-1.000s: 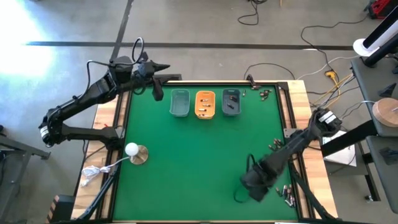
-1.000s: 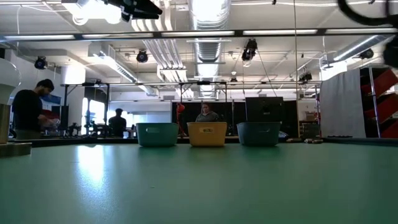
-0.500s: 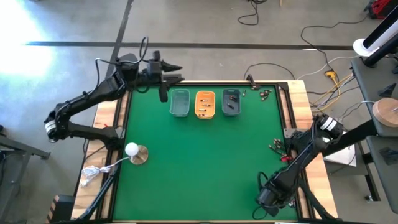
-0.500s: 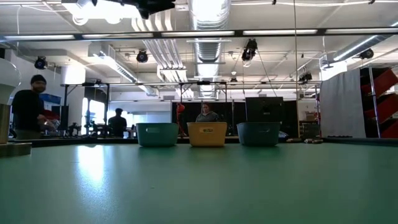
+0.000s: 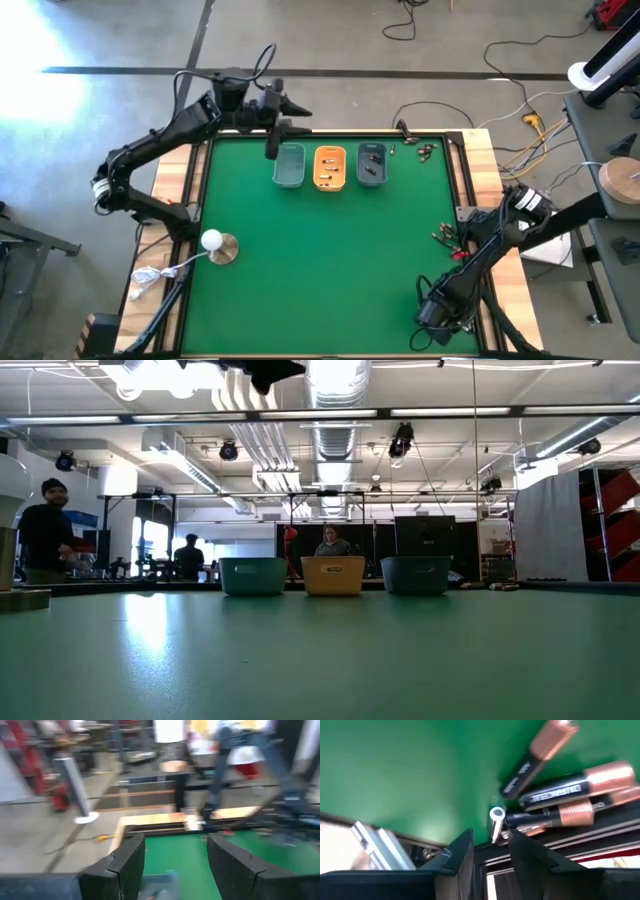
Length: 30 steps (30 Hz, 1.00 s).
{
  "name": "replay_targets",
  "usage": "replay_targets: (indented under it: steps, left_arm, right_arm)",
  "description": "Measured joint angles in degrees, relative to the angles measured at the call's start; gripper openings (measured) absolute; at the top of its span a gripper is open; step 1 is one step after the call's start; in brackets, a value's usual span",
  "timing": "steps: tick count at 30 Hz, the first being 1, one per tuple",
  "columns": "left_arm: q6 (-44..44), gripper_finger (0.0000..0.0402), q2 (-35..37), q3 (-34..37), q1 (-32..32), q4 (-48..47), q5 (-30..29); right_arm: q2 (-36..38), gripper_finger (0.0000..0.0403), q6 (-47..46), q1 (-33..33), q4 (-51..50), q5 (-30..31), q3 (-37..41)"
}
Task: Sort batteries
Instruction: Put the silver battery into the yellow bin
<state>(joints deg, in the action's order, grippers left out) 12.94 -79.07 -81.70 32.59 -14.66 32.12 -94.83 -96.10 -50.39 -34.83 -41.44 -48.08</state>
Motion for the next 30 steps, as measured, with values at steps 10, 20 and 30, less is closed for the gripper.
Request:
replay_targets:
  steps: [10, 20, 30]
  left_arm:
    - [-2.1, 0.0191, 2.2, -1.0, 3.1, -1.8, 5.5]
    - [-4.8, 0.0191, 7.3, 4.4, 9.2, 1.4, 5.4]
    - [-10.8, 0.0191, 13.9, 16.0, 9.5, 12.0, 5.3]
  right_arm:
    - [-2.0, 0.0094, 0.9, -2.0, 3.6, 0.7, 0.8]
    - [-3.6, 0.0058, 1.8, -3.0, 3.8, 1.9, 0.7]
    - [-1.9, 0.0024, 6.1, -1.8, 0.6, 7.7, -2.5]
